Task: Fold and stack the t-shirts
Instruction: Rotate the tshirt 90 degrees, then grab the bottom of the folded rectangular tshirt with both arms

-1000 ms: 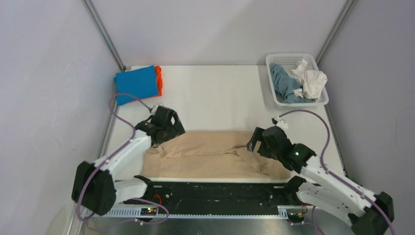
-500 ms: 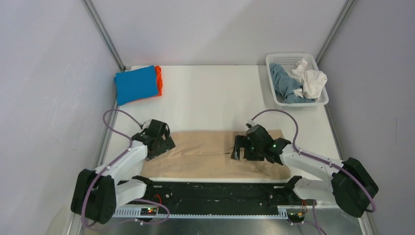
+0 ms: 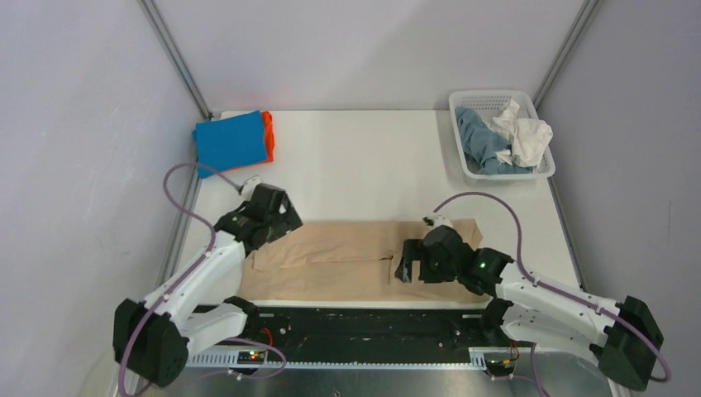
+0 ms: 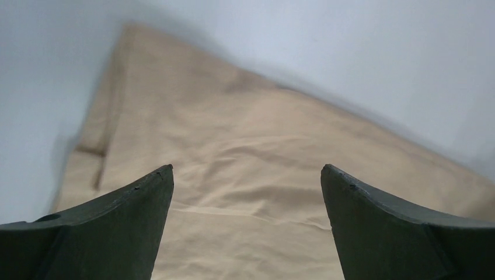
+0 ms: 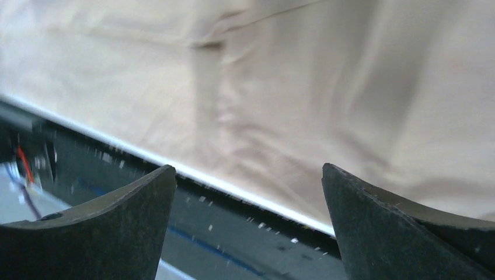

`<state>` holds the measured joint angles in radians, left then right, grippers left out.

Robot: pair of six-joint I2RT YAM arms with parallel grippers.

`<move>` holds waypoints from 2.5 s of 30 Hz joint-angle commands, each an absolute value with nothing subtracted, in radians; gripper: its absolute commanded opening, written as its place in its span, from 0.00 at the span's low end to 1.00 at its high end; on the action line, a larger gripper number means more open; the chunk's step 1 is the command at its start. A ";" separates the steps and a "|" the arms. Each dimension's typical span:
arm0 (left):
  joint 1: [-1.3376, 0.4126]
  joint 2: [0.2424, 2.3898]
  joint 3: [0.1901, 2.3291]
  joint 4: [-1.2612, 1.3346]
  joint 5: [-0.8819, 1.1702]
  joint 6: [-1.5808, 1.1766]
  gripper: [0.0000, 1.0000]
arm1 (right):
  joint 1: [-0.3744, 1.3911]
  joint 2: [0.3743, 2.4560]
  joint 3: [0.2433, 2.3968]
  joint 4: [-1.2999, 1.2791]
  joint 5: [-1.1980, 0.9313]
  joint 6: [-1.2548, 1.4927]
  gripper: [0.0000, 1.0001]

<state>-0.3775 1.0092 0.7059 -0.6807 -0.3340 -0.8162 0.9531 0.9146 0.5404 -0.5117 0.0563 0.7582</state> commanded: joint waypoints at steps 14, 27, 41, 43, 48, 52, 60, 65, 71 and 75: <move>-0.667 1.286 0.625 -0.438 -0.192 -0.915 1.00 | 0.355 1.418 0.595 -0.043 -0.109 0.769 0.99; -0.841 1.510 0.753 -0.215 -0.154 -1.166 1.00 | 0.354 2.256 1.744 -0.215 -0.223 0.542 0.99; -1.037 1.432 0.779 -0.112 -0.342 -1.188 1.00 | 0.339 2.539 2.461 -0.223 -0.339 0.578 0.99; -1.055 1.315 0.774 -0.123 -0.400 -1.076 1.00 | 0.338 2.437 2.425 -0.247 -0.361 0.515 1.00; -1.064 1.168 0.757 -0.271 -0.468 -0.964 1.00 | 0.342 2.124 2.213 -0.346 -0.357 0.367 0.99; -1.062 1.051 0.666 -0.390 -0.456 -0.988 1.00 | 0.381 1.852 1.881 -0.474 -0.191 0.300 0.99; -1.062 0.806 0.426 -0.455 -0.278 -1.043 1.00 | 0.609 1.192 0.969 -0.452 0.106 0.462 0.99; -1.070 0.833 0.386 -0.454 -0.216 -1.045 0.98 | 0.733 0.959 0.720 -0.499 0.030 0.600 0.99; -1.099 0.962 0.400 -0.450 -0.191 -1.066 0.79 | 0.942 0.888 0.553 -0.481 -0.019 0.778 0.95; -1.130 1.022 0.399 -0.440 -0.195 -1.099 0.57 | 1.053 0.907 0.475 -0.415 0.072 0.920 0.87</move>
<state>-1.1019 0.9741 0.3958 -0.4282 -0.2134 -1.0626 0.9718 0.8928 0.5343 -0.4850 -0.0021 0.7383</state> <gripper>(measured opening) 0.635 0.906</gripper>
